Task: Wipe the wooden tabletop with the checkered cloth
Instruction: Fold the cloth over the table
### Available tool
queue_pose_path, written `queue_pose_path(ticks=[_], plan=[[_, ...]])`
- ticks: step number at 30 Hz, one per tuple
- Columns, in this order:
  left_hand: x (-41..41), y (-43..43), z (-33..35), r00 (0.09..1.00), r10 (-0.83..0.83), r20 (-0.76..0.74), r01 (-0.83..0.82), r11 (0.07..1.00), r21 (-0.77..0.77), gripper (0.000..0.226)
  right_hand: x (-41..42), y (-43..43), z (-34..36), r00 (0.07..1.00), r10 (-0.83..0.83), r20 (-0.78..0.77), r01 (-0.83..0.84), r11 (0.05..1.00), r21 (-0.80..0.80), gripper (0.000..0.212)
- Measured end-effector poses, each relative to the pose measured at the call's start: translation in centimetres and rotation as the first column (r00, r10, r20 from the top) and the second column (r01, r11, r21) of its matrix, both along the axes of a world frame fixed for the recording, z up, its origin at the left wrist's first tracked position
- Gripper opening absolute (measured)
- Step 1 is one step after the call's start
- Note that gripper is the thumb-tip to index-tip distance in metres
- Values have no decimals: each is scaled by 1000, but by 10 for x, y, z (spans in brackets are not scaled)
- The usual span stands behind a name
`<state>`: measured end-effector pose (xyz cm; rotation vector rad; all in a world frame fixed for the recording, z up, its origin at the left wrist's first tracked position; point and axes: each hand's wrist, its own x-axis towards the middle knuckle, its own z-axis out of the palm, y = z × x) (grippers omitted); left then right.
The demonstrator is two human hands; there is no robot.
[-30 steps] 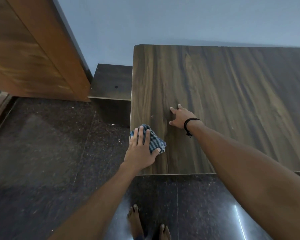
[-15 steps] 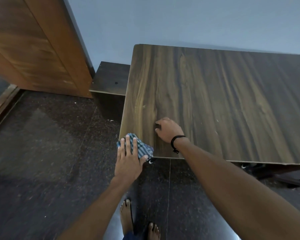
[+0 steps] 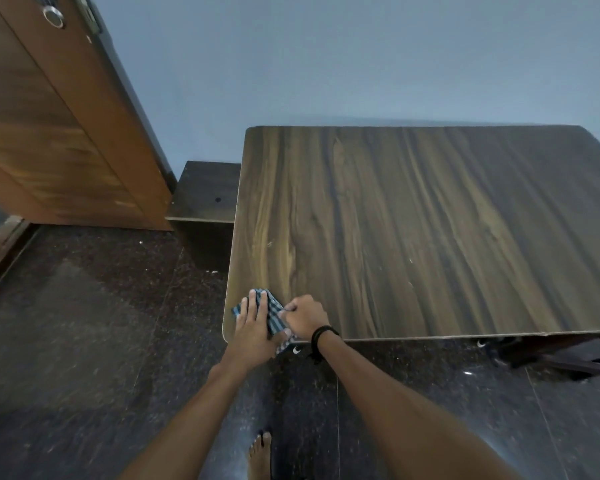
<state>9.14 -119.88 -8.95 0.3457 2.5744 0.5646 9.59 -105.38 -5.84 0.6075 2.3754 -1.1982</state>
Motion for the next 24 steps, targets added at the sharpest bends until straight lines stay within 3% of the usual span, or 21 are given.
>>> queue_pose_path(ticks=[2, 6, 10, 12, 14, 16, 18, 20, 24], plan=[[-14, 6, 18, 991, 126, 55, -133, 976, 170, 89, -11, 15, 14, 999, 35, -40, -34, 999, 16, 10], [-56, 25, 67, 973, 229, 12, -222, 928, 299, 83, -44, 53, 60, 971, 193, -142, -177, 977, 117, 9], [-107, 59, 131, 999, -41, -4, 40, 918, 396, 80, -85, 94, 127, 907, 353, -230, -303, 925, 228, 11], [-133, 79, 162, 990, -135, -38, 139, 924, 355, 57, -99, 113, 167, 879, 390, -274, -324, 911, 256, 11], [-154, 99, 194, 980, -172, -96, 194, 926, 325, 30, -105, 134, 203, 864, 370, -343, -286, 919, 270, 11], [-172, 119, 226, 967, -206, -149, 247, 900, 358, 36, -106, 158, 233, 842, 317, -436, -236, 944, 231, 24], [-182, 139, 259, 959, -221, -177, 278, 860, 428, 38, -104, 185, 254, 827, 251, -503, -234, 967, 98, 52], [-186, 161, 290, 961, -224, -160, 274, 827, 491, 33, -100, 213, 272, 822, 182, -539, -233, 972, -27, 64], [-186, 211, 349, 963, -217, -162, 271, 747, 607, 25, -96, 270, 309, 750, 30, -661, -131, 986, -105, 30]])
